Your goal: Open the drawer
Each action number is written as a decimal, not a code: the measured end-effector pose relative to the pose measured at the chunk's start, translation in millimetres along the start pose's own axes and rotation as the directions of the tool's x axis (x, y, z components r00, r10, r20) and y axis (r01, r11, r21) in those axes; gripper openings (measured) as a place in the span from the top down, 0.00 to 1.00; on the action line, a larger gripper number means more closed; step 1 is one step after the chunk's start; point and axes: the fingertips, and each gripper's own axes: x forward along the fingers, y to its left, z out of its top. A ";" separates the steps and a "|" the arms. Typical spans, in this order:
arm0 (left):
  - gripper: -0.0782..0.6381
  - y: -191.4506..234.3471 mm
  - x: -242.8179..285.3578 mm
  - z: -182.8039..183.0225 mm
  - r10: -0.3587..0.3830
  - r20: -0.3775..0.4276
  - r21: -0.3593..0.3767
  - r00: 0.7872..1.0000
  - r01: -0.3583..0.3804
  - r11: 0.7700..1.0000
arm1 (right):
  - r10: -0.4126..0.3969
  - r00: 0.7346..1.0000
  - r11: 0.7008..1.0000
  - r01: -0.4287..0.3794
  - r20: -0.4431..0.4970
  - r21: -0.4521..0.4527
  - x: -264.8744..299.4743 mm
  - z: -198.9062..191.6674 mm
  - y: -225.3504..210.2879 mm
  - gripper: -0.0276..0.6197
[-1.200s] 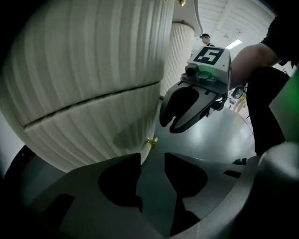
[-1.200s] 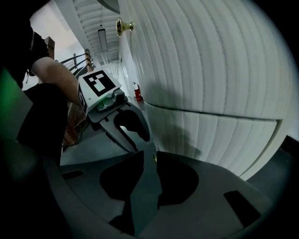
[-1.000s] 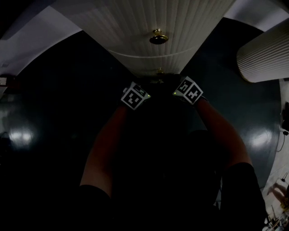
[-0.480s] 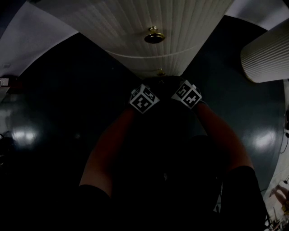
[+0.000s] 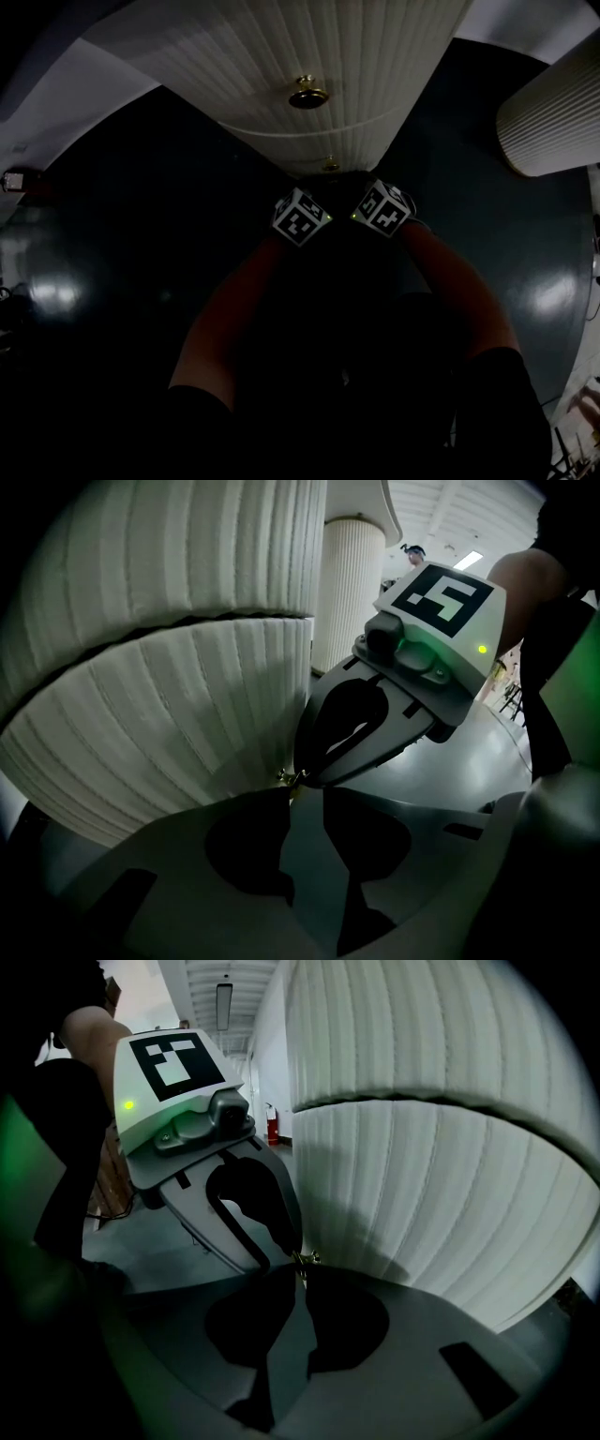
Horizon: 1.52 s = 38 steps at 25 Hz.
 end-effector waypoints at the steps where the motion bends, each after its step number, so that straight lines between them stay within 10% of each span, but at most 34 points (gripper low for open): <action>1: 0.72 -1.3 -0.6 -0.5 0.001 0.004 -0.001 1.000 0.000 1.000 | 0.002 1.000 1.000 -0.002 0.001 -0.001 -0.4 0.2 1.9 0.91; 15: 0.82 -23.1 -10.7 -10.7 -0.026 -0.062 0.103 0.998 0.033 0.994 | 0.056 0.997 0.997 -0.059 -0.051 -0.045 -11.1 -6.2 31.5 0.90; 25: 0.81 -33.9 -72.3 -5.4 -0.112 0.075 0.001 0.991 0.112 0.994 | 0.179 0.983 0.974 -0.183 -0.042 -0.134 -53.0 2.1 56.2 0.77; 32: 0.81 -6.8 -126.3 25.8 -0.009 0.219 0.037 0.976 0.001 0.999 | 0.060 0.988 0.987 -0.038 0.139 -0.153 -113.9 64.5 32.3 0.77; 38: 0.79 4.8 -125.1 39.7 0.029 0.224 0.001 0.974 -0.030 1.000 | -0.016 0.997 0.998 0.020 0.081 -0.059 -115.2 59.5 -7.4 0.77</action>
